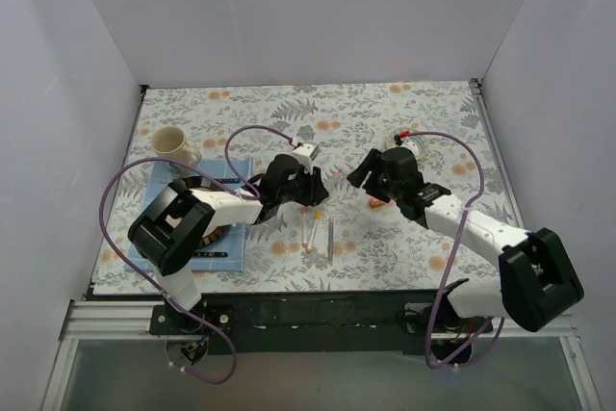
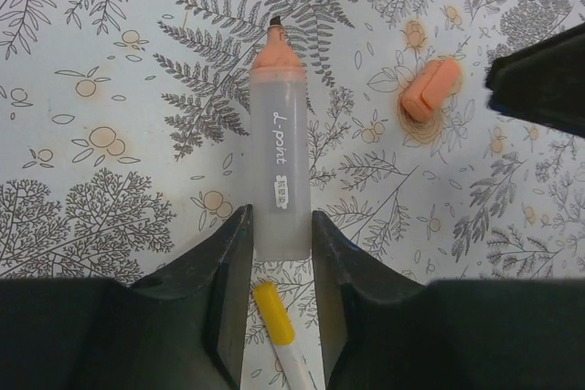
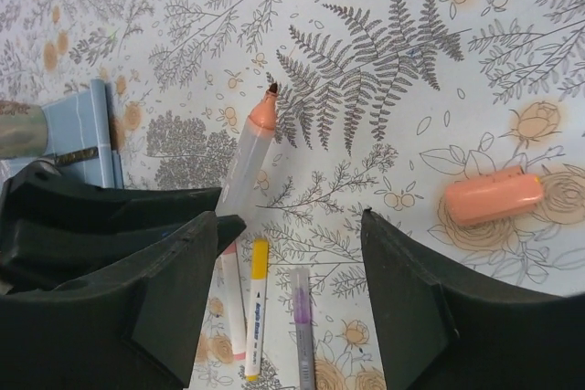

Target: Insert the pens into the pen caps

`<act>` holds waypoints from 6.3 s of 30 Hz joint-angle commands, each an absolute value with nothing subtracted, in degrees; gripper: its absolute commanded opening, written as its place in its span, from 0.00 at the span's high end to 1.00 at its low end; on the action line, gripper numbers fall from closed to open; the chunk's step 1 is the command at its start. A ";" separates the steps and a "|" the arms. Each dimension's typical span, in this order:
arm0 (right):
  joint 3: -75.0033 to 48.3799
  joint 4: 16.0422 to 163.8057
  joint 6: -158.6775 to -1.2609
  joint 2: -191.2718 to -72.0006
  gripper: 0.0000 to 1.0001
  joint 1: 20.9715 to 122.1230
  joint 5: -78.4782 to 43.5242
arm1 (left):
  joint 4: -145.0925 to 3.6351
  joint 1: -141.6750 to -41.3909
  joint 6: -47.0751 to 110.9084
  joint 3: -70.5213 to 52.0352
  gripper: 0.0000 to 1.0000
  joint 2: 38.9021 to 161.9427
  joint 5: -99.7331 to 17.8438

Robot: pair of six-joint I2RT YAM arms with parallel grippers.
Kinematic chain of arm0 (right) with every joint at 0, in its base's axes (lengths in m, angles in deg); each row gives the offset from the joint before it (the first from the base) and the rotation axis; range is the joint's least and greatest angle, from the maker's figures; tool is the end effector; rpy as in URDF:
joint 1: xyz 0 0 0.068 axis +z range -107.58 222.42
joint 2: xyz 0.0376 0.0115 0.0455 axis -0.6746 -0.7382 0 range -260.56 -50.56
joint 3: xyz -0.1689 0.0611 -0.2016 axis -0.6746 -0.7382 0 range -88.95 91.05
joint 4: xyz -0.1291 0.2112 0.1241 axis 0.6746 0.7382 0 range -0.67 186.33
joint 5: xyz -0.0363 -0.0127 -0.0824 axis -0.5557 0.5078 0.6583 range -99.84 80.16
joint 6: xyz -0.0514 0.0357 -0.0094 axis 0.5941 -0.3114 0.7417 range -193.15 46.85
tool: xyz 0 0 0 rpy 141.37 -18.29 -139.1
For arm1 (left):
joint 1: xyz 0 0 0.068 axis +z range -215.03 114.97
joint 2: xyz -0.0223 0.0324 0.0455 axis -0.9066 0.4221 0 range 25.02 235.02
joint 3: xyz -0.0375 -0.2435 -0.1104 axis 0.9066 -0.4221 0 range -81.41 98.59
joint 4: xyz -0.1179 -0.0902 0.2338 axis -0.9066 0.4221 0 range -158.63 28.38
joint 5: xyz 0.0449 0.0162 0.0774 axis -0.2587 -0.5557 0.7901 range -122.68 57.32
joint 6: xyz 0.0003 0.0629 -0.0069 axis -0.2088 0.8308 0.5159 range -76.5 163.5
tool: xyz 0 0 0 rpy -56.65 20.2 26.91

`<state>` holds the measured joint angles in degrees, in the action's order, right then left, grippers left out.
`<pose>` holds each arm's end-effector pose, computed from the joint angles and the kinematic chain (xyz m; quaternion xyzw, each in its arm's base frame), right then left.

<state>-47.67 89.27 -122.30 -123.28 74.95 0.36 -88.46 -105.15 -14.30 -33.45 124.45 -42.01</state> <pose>0.2583 0.1545 0.2142 0.1685 0.8532 0.2601 0.4195 0.2829 -0.2486 0.1399 -0.0946 0.8659 -0.4132 0.2655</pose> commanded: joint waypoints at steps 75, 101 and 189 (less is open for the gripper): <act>-48.61 81.71 -70.56 -101.89 0.26 73.53 -32.87 | -83.95 -101.95 -29.02 -43.79 1.00 85.34 -66.53; -27.08 123.25 -15.94 -142.57 0.33 69.84 -18.62 | -69.33 -100.89 -8.36 -40.81 1.00 72.65 -60.46; -27.95 96.89 -107.43 -117.18 0.99 90.32 0.97 | -86.99 -115.31 -28.14 -44.76 1.00 90.76 -40.15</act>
